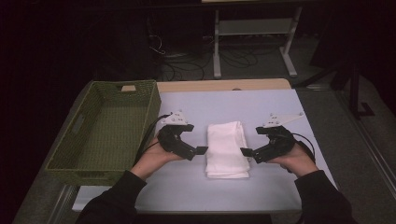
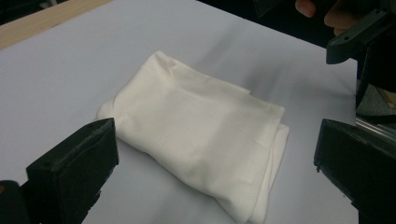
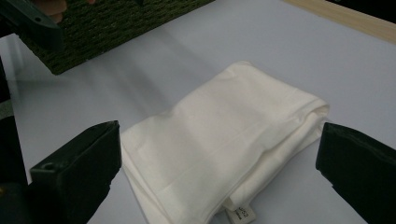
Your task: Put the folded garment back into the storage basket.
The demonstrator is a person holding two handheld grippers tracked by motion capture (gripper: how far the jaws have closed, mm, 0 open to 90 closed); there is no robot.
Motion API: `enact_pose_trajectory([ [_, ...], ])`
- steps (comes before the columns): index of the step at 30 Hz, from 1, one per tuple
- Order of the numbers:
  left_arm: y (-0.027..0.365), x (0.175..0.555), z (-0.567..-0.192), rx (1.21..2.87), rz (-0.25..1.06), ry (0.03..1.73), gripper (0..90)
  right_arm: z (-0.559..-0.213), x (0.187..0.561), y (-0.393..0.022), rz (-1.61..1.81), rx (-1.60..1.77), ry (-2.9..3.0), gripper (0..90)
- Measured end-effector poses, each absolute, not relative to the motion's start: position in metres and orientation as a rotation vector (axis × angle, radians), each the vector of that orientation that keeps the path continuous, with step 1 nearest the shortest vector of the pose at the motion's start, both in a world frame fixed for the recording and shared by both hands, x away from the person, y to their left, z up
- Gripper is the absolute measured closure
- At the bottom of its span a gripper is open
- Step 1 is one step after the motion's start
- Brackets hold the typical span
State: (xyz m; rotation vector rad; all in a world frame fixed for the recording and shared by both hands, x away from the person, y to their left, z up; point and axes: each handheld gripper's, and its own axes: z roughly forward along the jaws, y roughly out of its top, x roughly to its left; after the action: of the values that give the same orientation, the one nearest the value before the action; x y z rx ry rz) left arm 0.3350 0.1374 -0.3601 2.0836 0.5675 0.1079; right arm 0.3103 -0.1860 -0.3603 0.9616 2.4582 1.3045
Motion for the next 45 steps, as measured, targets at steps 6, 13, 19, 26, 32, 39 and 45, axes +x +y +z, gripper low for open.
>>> enact_pose_trajectory([
  [6,0.134,0.334,-0.369,2.103,0.096,0.571,0.0,-0.361,0.311,-0.186,1.299,0.959,2.459,0.0],
  [13,0.128,0.333,-0.381,2.130,0.090,0.572,0.0,-0.361,0.311,-0.186,1.297,0.959,2.458,0.0],
  [19,0.125,0.331,-0.389,2.145,0.084,0.577,0.0,-0.361,0.310,-0.186,1.295,0.961,2.457,0.0],
  [26,0.120,0.330,-0.399,2.165,0.077,0.582,0.0,-0.362,0.311,-0.186,1.292,0.959,2.460,0.0],
  [32,0.117,0.330,-0.408,2.183,0.068,0.590,0.0,-0.362,0.311,-0.186,1.290,0.963,2.461,0.0],
  [39,0.114,0.329,-0.415,2.201,0.062,0.585,0.0,-0.363,0.311,-0.185,1.288,0.963,2.464,0.0],
  [45,0.112,0.329,-0.421,2.217,0.055,0.583,0.0,-0.363,0.311,-0.185,1.286,0.963,2.466,0.0],
])
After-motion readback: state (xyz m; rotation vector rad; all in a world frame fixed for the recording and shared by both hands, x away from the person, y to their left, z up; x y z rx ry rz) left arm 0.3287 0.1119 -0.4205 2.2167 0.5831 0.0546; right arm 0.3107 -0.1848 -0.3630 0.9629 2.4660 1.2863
